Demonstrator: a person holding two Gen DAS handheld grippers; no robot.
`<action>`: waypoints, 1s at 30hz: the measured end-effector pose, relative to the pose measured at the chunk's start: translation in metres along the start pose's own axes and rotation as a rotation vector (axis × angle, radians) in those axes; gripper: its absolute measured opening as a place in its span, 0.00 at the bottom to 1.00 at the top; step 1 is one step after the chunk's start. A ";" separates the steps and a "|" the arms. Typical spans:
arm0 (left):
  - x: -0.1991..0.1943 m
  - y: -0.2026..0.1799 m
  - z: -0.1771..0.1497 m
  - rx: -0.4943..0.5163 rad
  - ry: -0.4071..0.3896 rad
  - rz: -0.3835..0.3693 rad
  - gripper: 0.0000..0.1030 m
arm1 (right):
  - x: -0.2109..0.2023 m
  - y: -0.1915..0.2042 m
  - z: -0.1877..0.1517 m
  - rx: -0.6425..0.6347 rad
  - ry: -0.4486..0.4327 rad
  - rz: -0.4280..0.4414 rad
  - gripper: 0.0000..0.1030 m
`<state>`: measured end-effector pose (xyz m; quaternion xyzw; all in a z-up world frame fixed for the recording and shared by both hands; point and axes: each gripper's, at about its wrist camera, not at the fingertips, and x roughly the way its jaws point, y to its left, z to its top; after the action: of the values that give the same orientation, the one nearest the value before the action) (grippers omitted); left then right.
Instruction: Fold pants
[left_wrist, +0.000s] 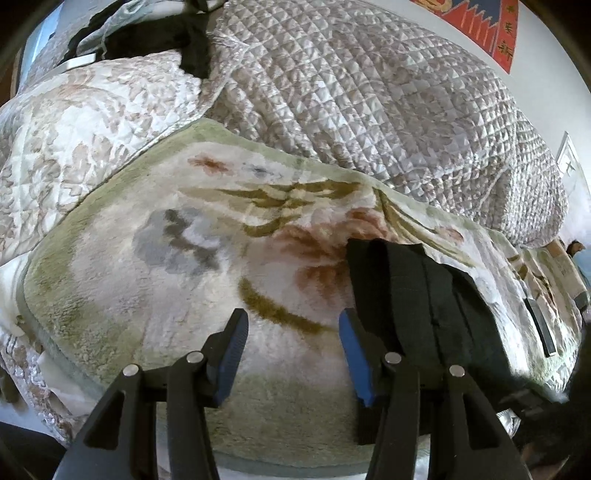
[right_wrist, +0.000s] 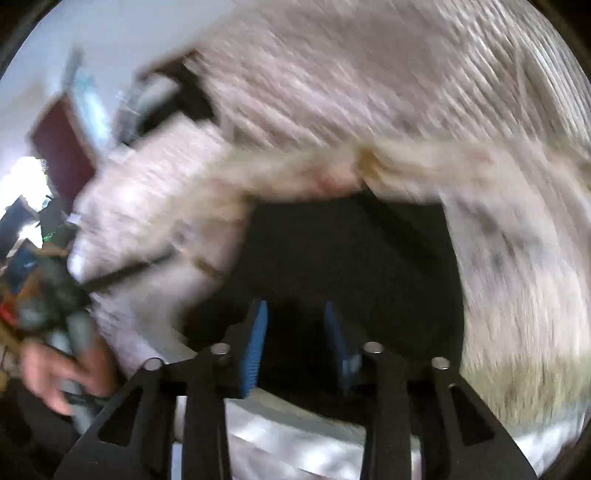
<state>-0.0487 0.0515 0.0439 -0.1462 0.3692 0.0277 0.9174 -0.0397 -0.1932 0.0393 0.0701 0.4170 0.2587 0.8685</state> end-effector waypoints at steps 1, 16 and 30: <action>-0.001 -0.004 0.001 0.008 0.003 -0.011 0.53 | 0.004 -0.001 -0.004 -0.004 0.009 0.017 0.26; 0.033 -0.104 0.051 0.217 0.045 -0.192 0.53 | 0.018 -0.060 0.085 0.008 -0.012 -0.003 0.21; 0.092 -0.095 0.028 0.292 0.081 -0.115 0.53 | 0.063 -0.125 0.086 0.171 -0.001 -0.036 0.00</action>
<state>0.0525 -0.0368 0.0238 -0.0330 0.3968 -0.0847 0.9134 0.1068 -0.2603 0.0088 0.1364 0.4381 0.2064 0.8642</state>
